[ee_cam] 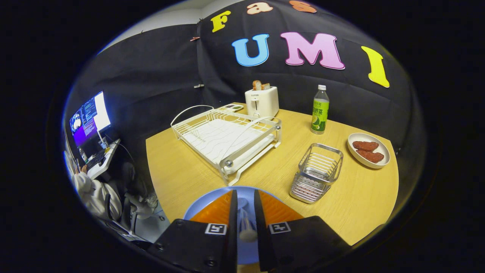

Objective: Take the plate from the dish rack, then take the spoon from the basket and place it into the plate.

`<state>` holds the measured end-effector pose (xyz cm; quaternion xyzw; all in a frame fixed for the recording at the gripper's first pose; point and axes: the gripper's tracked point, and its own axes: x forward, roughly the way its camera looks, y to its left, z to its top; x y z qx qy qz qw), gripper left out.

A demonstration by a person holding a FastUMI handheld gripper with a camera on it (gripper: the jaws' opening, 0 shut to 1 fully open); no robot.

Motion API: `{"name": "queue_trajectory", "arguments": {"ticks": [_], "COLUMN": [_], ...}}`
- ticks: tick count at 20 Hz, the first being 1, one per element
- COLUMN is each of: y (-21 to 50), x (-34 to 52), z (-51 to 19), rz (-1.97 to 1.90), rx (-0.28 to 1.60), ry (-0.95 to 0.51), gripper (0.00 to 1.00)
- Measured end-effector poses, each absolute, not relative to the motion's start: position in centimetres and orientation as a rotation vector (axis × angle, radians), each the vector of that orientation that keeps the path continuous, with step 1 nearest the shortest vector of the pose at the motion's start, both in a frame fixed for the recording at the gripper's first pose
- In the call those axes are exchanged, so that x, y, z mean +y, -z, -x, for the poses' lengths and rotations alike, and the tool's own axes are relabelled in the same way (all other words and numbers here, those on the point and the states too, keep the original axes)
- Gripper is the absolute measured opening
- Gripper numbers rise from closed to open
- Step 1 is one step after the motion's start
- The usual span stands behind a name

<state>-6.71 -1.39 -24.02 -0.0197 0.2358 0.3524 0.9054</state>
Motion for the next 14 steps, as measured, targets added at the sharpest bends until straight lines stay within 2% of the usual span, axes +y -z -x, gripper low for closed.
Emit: {"name": "queue_trajectory", "arguments": {"ticks": [3,4,10,14], "y": [23.2,22.6,15.3,9.4], "x": [-1.9,-1.9,-2.6,-3.6], "z": [6.6,6.5,5.2,4.1], "rz": [0.013,0.007,-0.008,-0.022], "rx": [0.503,0.495,0.371,0.257], "ry": [-0.707,-0.701,-0.595,-0.466], "gripper": [0.93,0.98,0.98,0.98]}}
